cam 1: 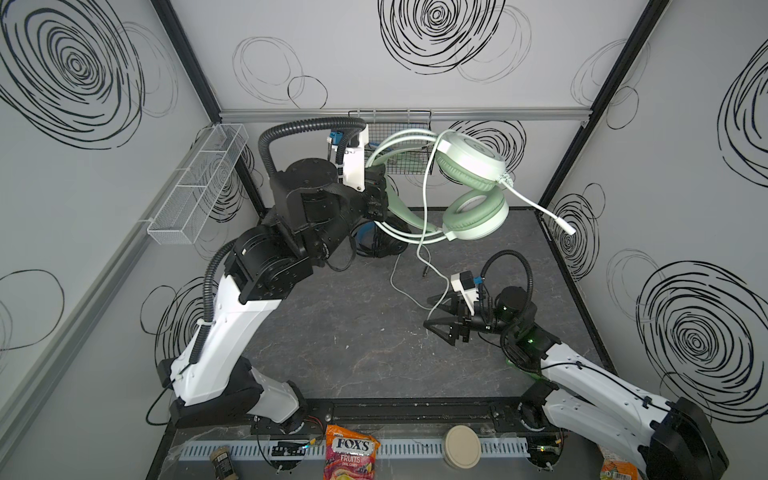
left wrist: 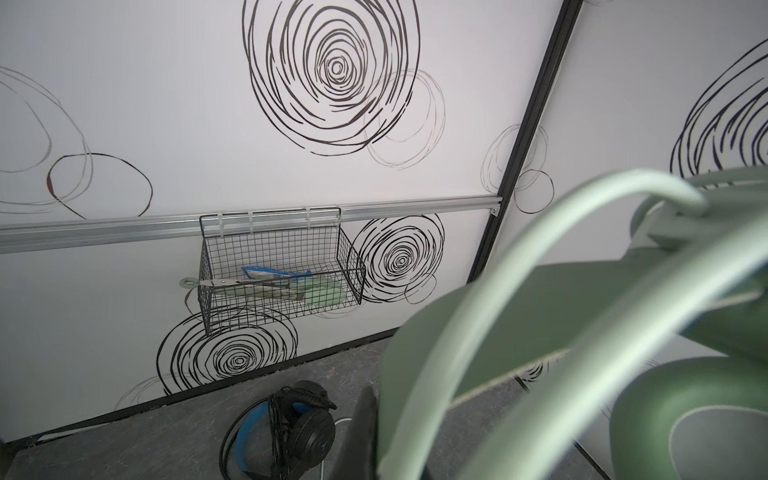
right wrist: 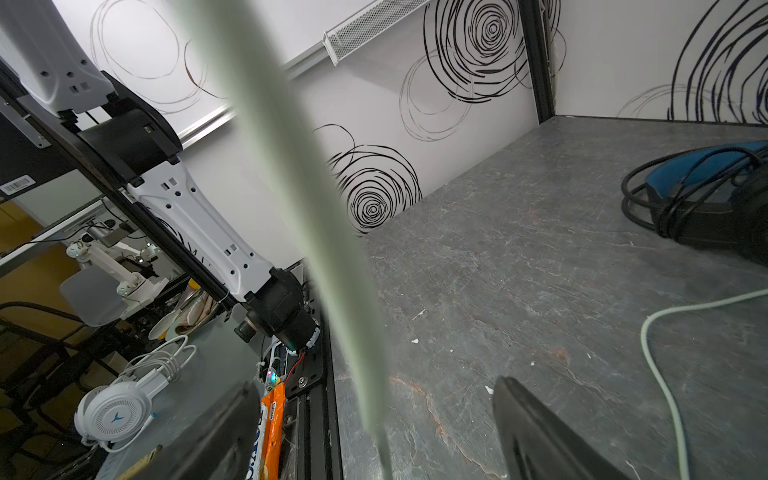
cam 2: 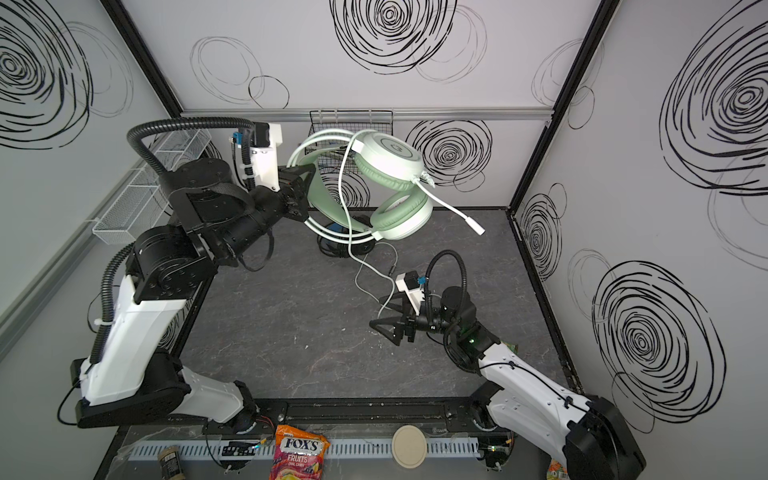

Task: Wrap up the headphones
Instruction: 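Move the right gripper down toward the trailing cable end on the table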

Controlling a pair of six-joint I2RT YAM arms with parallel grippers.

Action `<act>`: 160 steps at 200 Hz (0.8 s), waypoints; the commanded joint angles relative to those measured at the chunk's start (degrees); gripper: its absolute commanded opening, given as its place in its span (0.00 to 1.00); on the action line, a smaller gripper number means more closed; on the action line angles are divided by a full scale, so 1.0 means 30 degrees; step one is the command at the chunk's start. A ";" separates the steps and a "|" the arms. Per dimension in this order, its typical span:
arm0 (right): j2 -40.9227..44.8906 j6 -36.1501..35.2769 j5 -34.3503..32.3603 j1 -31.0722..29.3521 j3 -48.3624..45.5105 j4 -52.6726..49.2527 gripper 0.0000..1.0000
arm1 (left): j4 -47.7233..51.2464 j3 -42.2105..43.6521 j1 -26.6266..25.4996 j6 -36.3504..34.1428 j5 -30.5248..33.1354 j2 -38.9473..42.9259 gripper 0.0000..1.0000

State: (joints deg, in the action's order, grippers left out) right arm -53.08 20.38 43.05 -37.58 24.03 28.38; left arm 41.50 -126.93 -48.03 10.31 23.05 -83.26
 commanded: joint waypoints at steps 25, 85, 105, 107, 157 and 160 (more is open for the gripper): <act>-0.1355 0.0406 -0.0297 -0.0129 -0.0590 0.2632 0.89 | -0.3219 -0.0154 0.0238 0.1669 -0.0665 0.0871 0.00; -0.3337 0.0325 -0.0374 -0.0158 -0.0503 0.3517 0.79 | -0.3526 0.0124 0.0723 0.2415 -0.1401 0.1094 0.00; -0.3558 0.0333 -0.0607 -0.0019 -0.0682 0.3522 0.64 | -0.3808 0.0269 0.1100 0.2734 -0.1889 0.1202 0.00; -0.3594 0.0327 -0.0638 -0.0013 -0.0685 0.3534 0.62 | -0.3833 0.0270 0.1164 0.2802 -0.1942 0.1209 0.00; -0.4737 -0.0254 -0.1004 0.0520 0.0144 0.2530 0.09 | -0.4139 0.0805 0.3661 0.4248 -0.4423 0.1904 0.00; -0.4864 -0.0332 -0.0991 0.0509 0.0300 0.2402 0.07 | -0.4073 0.0843 0.3850 0.4443 -0.4650 0.1954 0.00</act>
State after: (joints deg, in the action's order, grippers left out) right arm -65.54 20.86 40.69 -36.45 22.55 36.49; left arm 38.06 -124.16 -39.92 17.32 14.11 -80.84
